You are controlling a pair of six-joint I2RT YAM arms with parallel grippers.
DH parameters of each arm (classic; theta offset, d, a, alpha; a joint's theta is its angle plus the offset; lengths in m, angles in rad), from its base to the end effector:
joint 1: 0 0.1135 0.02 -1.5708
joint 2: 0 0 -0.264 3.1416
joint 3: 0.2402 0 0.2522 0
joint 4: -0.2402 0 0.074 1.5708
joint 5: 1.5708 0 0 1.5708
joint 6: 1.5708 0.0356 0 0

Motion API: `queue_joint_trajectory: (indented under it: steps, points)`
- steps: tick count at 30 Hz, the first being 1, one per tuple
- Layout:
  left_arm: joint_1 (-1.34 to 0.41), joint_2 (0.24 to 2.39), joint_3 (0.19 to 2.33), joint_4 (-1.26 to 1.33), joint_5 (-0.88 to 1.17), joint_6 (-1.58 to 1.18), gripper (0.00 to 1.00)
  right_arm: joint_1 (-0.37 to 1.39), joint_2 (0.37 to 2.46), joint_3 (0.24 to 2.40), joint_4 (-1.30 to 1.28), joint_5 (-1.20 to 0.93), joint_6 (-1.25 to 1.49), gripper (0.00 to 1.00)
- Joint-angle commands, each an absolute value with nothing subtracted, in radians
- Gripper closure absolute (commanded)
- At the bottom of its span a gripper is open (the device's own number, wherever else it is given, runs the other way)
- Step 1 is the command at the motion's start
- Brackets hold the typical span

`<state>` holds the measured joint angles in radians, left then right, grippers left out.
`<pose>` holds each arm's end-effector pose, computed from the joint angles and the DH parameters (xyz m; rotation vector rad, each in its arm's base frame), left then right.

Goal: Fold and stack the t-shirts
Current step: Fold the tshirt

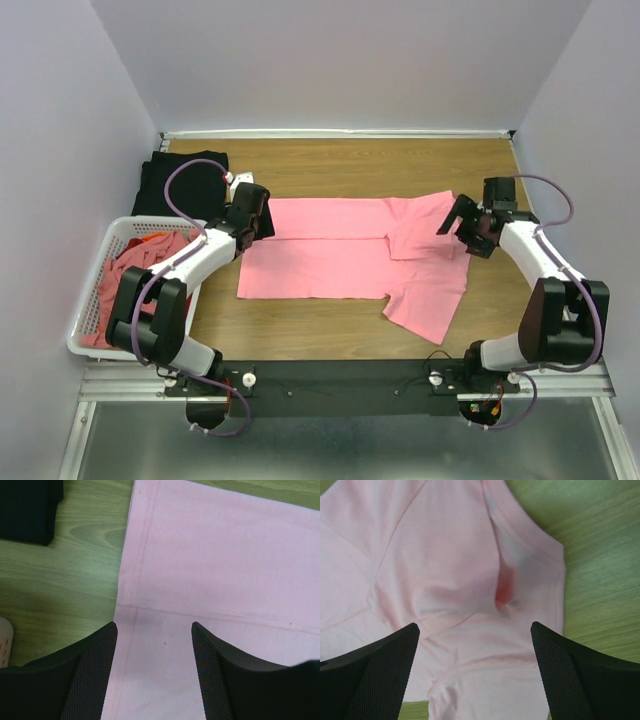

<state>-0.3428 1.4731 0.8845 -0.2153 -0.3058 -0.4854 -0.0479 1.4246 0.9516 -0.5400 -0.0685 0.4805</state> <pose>0.2920 -0.0928 0.2124 -0.3096 2.3075 -0.0494 0.2847 -0.0112 0.2236 0.6544 2.5167 0.2468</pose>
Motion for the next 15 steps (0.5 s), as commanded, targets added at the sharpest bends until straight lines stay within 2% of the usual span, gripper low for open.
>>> queue_joint_trajectory:
  steps: [1,7,15]
  points:
    - [-0.350,1.460,0.873,-0.184,-0.296,-0.477,0.31,-0.110,1.439,0.861,-0.367,-0.184,0.534,0.00]
    - [-0.353,1.454,0.871,-0.183,-0.298,-0.476,0.31,-0.126,1.466,0.785,-0.221,-0.288,0.541,0.03]
    - [-0.359,1.450,0.870,-0.183,-0.298,-0.477,0.31,-0.129,1.506,0.755,-0.167,-0.356,0.512,0.06]
